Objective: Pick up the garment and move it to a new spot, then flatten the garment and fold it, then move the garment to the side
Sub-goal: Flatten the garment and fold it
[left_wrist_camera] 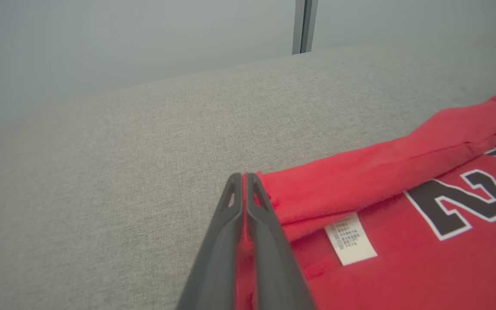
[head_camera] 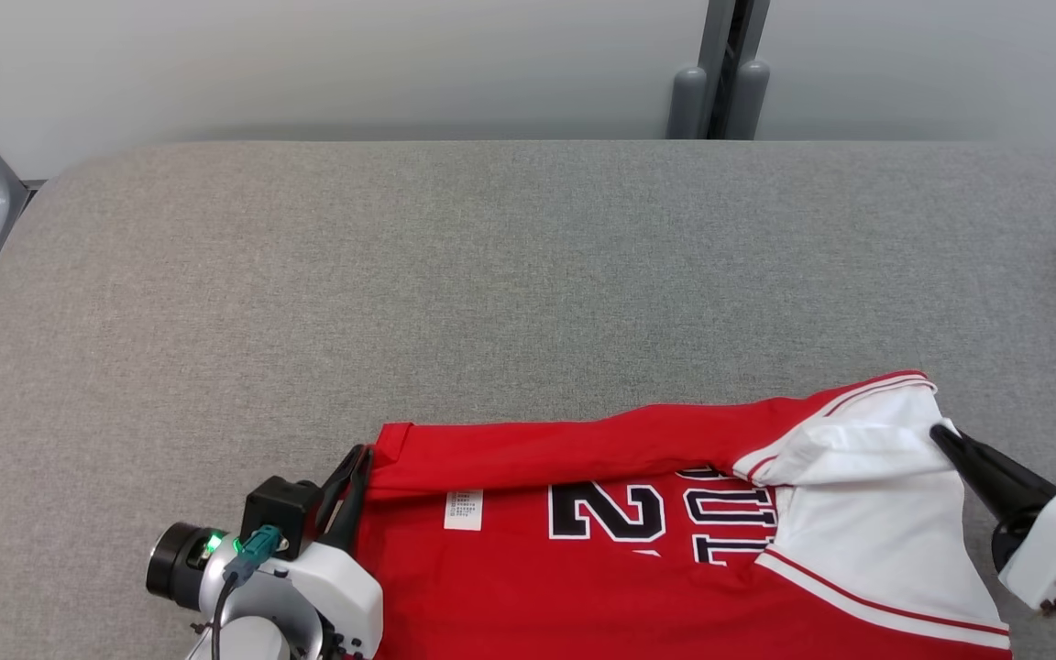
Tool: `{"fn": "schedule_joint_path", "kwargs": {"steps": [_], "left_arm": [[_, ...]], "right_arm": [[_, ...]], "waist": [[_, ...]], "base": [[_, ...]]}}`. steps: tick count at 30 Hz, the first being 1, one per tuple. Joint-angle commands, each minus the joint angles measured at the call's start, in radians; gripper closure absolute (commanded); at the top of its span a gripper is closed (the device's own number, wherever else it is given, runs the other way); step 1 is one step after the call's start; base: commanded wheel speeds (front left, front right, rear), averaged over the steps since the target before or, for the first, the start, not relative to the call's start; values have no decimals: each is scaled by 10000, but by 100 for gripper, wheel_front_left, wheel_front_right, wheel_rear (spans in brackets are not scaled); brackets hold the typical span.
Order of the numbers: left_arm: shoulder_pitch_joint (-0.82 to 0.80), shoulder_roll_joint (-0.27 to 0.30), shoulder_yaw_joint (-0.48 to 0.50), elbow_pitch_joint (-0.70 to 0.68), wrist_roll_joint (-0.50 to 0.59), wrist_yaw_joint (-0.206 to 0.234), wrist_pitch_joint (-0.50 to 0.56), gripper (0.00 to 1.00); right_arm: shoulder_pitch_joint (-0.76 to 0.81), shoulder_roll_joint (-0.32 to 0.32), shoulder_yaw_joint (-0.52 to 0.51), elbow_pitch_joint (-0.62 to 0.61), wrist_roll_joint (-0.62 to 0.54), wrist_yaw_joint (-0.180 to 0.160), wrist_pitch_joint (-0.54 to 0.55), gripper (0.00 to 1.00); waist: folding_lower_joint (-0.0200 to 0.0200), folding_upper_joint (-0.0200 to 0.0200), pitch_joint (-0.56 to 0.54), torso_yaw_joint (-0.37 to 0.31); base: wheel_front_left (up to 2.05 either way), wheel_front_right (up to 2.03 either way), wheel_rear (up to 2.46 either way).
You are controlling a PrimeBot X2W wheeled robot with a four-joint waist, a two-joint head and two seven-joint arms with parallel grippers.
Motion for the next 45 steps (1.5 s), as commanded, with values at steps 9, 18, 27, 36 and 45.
{"fn": "schedule_joint_path", "kwargs": {"steps": [9,18,27,36,45], "left_arm": [[539,495,-313,-633,117,-24,500,100],[620,702,-506,-787,299,122,526,100],[427,775,-572,-671,326,223,494,100],[400,794,-675,-592,218,122,486,100],[690,928,-768,-636,-344,-401,1301,0]], "right_arm": [[756,-451,-148,-789,523,-2,909,100],[1115,-919,-374,-1221,567,-2,1441,100],[1272,-1139,-668,-1287,215,-3,1707,100],[1520,-1236,-906,-1158,-95,-3,1848,100],[1932,-1053,-1324,-1138,1226,-2,2810,0]], "waist": [[0,-1,-31,17],[0,-1,-74,74],[0,-1,-55,54],[0,-1,-122,1],[0,-1,-187,-52]], "base": [[0,0,0],[0,0,0],[0,0,0],[0,0,0],[0,0,0]]}}
